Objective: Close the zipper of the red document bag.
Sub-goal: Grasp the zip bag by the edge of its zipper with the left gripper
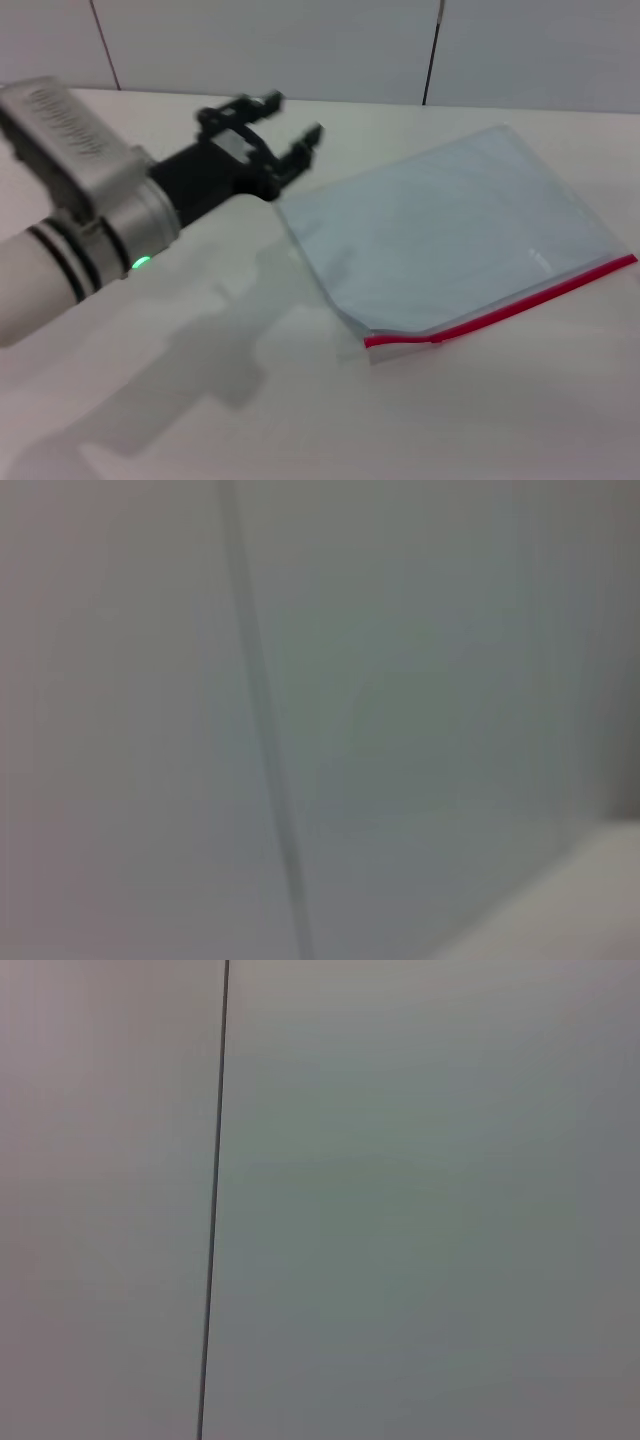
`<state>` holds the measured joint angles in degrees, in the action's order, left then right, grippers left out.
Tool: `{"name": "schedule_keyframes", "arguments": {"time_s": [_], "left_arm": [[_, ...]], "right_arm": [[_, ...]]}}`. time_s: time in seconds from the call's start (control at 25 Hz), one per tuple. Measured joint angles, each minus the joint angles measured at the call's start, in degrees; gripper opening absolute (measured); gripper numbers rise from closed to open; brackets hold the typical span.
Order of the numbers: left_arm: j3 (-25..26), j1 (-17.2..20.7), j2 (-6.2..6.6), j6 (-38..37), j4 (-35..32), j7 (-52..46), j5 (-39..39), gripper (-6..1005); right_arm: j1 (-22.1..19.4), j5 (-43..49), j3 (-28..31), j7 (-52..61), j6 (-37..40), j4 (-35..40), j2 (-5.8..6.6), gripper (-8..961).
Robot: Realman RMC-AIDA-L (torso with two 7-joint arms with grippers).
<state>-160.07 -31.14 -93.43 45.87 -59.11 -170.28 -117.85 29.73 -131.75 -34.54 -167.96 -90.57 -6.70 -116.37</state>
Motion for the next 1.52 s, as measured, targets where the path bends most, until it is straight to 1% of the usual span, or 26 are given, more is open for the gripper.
{"name": "schedule_keyframes", "arguments": {"time_s": [0.08,0.12,0.2,0.28,0.32,0.4,0.44,0.48,0.52,0.56,0.6,0.64,0.68,0.72,0.76,0.8,0.84,0.92,1.0,1.08,1.2,1.36,1.52], "left_arm": [[0.8,-0.9,1.47,-5.9,-3.6,1.8,-1.0,569],[1.2,-1.1,1.85,-8.2,-4.9,2.7,-1.3,569],[3.8,-1.3,2.35,-15.9,-8.4,6.8,-1.9,569],[8.2,-0.9,2.07,-25.8,-12.0,11.9,-2.0,565],[10.7,-0.5,1.68,-31.1,-13.8,14.6,-2.0,561],[15.6,0.6,0.37,-39.7,-16.4,20.7,-2.1,554],[18.0,1.4,-0.6,-43.6,-17.6,24.1,-2.0,550],[22.6,3.4,-2.72,-49.8,-19.7,31.0,-2.0,546],[25.1,4.6,-4.16,-53.2,-20.7,34.8,-2.0,542],[25.1,4.6,-4.16,-53.2,-20.7,34.8,-2.0,538],[29.7,6.7,-7.2,-60.1,-22.1,41.6,-2.1,534],[32.0,7.5,-8.87,-63.7,-22.4,44.5,-2.7,530],[32.0,7.5,-8.87,-63.7,-22.4,44.5,-2.7,527],[34.4,8.4,-10.86,-67.3,-22.7,46.8,-3.9,523],[35.7,8.8,-12.08,-69.8,-22.8,47.9,-5.2,519],[37.3,9.3,-14.02,-72.8,-23.0,48.5,-8.1,515],[38.1,9.6,-15.24,-74.7,-23.0,48.8,-10.1,511],[39.2,9.9,-18.45,-77.8,-23.0,48.6,-16.2,504],[39.4,10.1,-20.92,-79.4,-22.7,48.3,-21.5,496],[38.9,10.6,-22.66,-80.4,-22.7,47.9,-25.9,498],[36.7,10.5,-22.59,-80.8,-23.1,46.6,-27.7,500],[34.9,10.2,-22.69,-83.2,-23.6,45.7,-28.5,503],[33.6,10.1,-22.69,-83.8,-23.9,45.6,-28.6,506]], "right_arm": [[0.0,0.0,0.0,0.0,0.0,0.0,0.0,881],[0.0,0.0,0.0,0.0,0.0,0.0,0.0,881],[0.0,0.0,0.0,0.0,0.0,0.1,0.0,881],[0.0,0.0,0.0,0.0,0.1,0.1,0.03,881],[0.0,0.0,0.0,0.0,0.1,0.1,0.03,880],[0.0,0.0,0.1,0.0,0.1,0.1,0.05,880],[0.0,0.0,0.1,0.0,0.2,0.1,0.06,880],[0.0,0.0,0.1,0.0,0.2,0.1,0.06,880],[0.0,0.0,0.1,0.0,0.2,0.1,0.07,880],[0.0,0.0,0.1,0.0,0.2,0.1,0.08,880],[0.0,0.0,0.1,0.0,0.2,0.1,0.08,880],[0.0,0.0,0.1,0.0,0.2,0.2,0.08,880],[0.0,0.0,0.1,0.0,0.2,0.2,0.09,880],[0.0,0.0,0.1,0.0,0.3,0.2,0.09,880],[0.0,0.0,0.1,0.0,0.3,0.2,0.09,880],[0.0,0.0,0.1,0.0,0.3,0.2,0.09,880],[0.0,0.0,0.1,0.0,0.3,0.2,0.09,880],[0.0,0.0,0.2,0.0,0.3,0.2,0.09,880],[0.0,0.0,0.2,0.0,0.3,0.2,0.09,880],[0.3,0.0,0.0,0.0,0.3,0.2,0.09,880],[0.3,0.0,0.0,0.0,0.4,0.2,0.09,880],[0.2,0.0,0.1,0.0,0.5,0.2,0.09,880],[0.2,0.0,0.2,0.0,0.5,0.2,0.09,880]]}}
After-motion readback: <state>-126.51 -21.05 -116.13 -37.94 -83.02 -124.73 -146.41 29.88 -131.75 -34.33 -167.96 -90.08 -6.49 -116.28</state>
